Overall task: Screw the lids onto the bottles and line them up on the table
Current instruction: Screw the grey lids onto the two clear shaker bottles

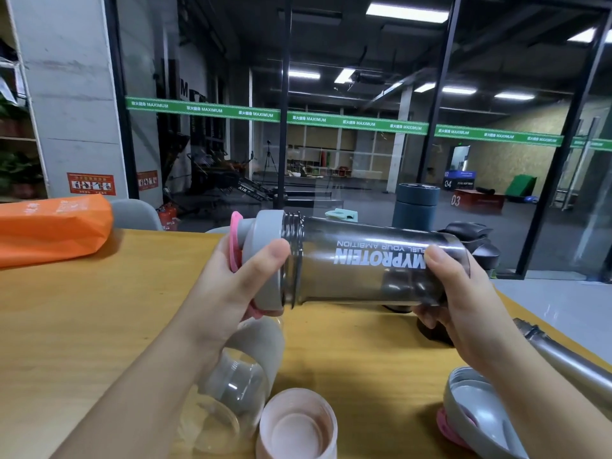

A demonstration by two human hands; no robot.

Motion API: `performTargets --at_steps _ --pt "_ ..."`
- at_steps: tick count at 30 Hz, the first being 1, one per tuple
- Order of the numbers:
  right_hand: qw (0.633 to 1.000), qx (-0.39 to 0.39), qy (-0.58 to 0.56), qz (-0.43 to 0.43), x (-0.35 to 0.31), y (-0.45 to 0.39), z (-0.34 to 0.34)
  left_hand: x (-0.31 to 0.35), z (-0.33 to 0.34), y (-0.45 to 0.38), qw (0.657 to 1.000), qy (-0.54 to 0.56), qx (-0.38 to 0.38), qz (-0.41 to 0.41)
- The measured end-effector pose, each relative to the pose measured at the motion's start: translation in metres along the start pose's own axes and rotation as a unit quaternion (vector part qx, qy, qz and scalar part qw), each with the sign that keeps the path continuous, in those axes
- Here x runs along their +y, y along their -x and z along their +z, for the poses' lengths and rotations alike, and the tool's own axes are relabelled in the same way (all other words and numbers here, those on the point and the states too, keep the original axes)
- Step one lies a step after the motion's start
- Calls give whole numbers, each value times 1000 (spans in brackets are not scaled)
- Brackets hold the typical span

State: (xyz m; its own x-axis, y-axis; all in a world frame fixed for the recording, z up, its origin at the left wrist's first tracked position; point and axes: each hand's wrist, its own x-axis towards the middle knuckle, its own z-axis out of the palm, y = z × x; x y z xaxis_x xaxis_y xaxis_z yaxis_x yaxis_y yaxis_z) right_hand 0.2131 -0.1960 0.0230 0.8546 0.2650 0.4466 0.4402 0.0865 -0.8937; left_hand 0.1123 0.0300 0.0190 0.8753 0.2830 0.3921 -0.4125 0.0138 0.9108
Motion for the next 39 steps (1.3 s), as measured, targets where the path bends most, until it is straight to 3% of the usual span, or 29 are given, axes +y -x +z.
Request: performTargets --at_steps 16,31,39 --pt "998 -7 56 -22 0 6 1 4 1 1 1000 -5 0 -19" --pt "985 -81 109 -102 -9 13 -1 8 -8 4 999 -1 -21 -50" --pt "994 -62 93 -3 -7 8 0 4 -9 1 1000 -5 -26 12"
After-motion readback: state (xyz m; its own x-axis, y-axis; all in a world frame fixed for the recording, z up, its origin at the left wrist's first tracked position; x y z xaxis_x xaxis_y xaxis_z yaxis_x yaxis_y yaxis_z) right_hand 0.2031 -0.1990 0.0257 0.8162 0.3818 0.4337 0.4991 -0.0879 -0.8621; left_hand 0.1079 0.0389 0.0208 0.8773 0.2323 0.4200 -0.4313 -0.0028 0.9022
